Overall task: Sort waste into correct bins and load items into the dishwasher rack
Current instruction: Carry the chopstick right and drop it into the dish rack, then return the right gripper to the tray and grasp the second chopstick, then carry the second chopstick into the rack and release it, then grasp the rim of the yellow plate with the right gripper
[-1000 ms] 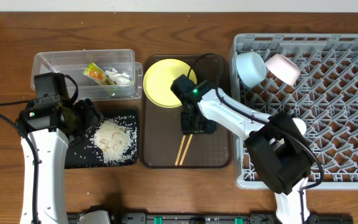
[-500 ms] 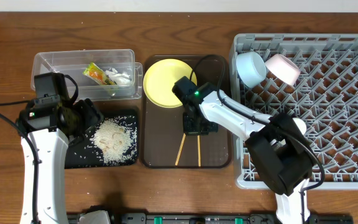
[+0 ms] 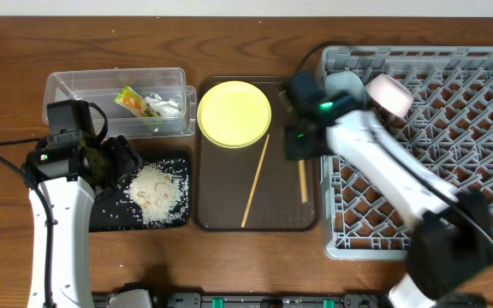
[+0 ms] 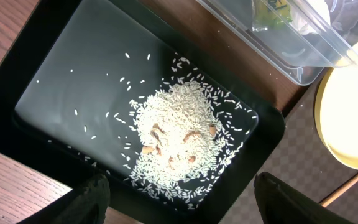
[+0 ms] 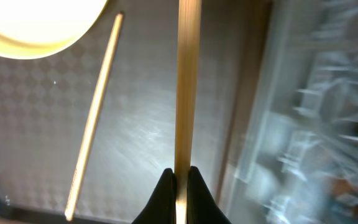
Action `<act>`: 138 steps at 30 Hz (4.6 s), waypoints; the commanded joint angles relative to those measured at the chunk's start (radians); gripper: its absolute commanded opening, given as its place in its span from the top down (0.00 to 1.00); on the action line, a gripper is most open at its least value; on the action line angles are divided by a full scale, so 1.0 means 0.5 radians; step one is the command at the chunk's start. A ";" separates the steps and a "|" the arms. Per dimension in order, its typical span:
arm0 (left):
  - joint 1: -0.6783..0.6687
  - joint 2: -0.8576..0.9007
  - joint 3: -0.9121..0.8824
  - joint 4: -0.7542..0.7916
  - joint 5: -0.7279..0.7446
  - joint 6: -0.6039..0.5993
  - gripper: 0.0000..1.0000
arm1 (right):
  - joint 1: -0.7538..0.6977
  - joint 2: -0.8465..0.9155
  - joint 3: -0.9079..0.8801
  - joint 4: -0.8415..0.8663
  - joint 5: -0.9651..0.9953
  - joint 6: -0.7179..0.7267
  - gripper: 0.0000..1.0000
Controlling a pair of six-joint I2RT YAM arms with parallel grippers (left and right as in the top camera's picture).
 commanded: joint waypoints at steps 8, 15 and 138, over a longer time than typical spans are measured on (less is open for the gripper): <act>0.006 -0.004 0.012 0.002 -0.004 -0.009 0.23 | -0.352 -0.126 -0.025 -0.278 0.030 -0.352 0.99; 0.006 -0.004 0.012 0.004 -0.005 -0.009 0.23 | -0.386 -0.121 -0.221 -0.076 0.035 -0.349 0.87; 0.006 -0.004 0.012 0.005 -0.004 -0.009 0.23 | 0.069 0.629 -0.117 1.585 -0.016 -0.204 0.45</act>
